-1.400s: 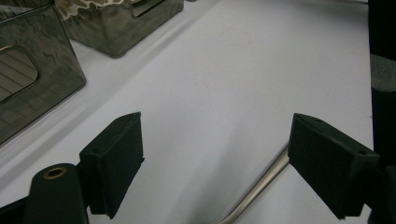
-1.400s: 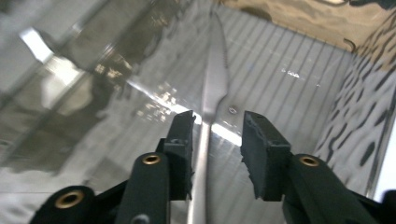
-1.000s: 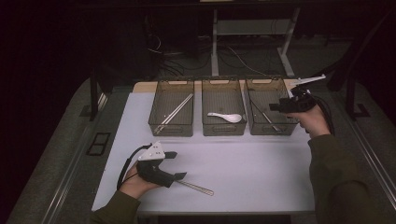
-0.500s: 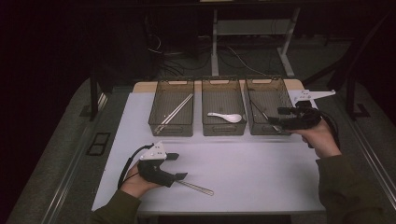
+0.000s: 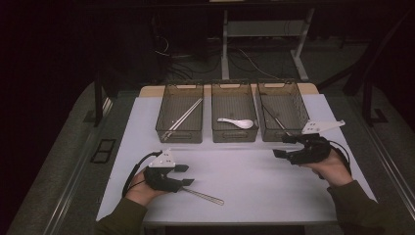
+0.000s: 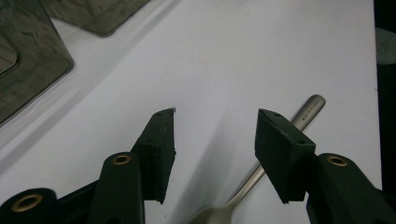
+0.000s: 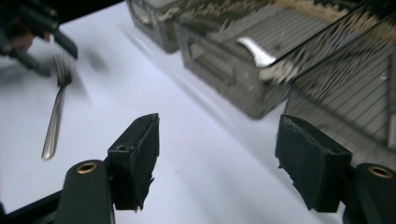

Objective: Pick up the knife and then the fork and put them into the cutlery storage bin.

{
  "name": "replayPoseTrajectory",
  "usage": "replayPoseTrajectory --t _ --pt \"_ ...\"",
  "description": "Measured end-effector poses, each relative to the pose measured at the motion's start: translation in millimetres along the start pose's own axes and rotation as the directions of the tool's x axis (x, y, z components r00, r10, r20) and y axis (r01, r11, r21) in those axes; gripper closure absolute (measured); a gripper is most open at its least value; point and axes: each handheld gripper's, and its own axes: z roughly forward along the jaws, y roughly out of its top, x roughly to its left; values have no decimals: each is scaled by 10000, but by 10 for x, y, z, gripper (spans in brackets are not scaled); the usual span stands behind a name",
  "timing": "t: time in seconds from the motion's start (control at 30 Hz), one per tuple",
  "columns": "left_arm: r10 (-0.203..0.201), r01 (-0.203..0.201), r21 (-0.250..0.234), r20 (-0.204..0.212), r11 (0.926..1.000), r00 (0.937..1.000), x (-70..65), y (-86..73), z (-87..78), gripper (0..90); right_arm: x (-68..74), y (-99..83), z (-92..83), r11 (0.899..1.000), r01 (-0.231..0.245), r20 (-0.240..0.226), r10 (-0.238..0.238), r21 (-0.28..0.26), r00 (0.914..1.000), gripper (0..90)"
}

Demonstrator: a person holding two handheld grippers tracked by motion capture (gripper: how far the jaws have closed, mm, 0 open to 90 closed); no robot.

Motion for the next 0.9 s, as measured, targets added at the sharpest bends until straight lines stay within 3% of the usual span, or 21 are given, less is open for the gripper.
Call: replayPoseTrajectory --t 0.17,0.3,0.5,0.6,0.9 --pt "-475 491 397 -406 9980 9980 61 -91 -114 497 81 -174 27 9994 183 -82 -181 309 9998 302" --pt "-932 955 354 -614 9948 9938 109 -193 -245 505 124 -292 53 9978 200 -73 -196 626 9998 302" --pt "-1737 1771 329 -871 9836 9809 117 -342 -340 504 203 -396 69 9957 321 -188 -306 873 9994 301" --pt "-2108 2135 221 -874 9767 9736 130 -396 -359 503 238 -427 77 9940 405 -158 -391 1017 9991 302" --pt "-2682 2707 586 -474 9609 9622 153 -421 -253 578 256 -439 109 9911 579 -136 -567 1201 9983 302"
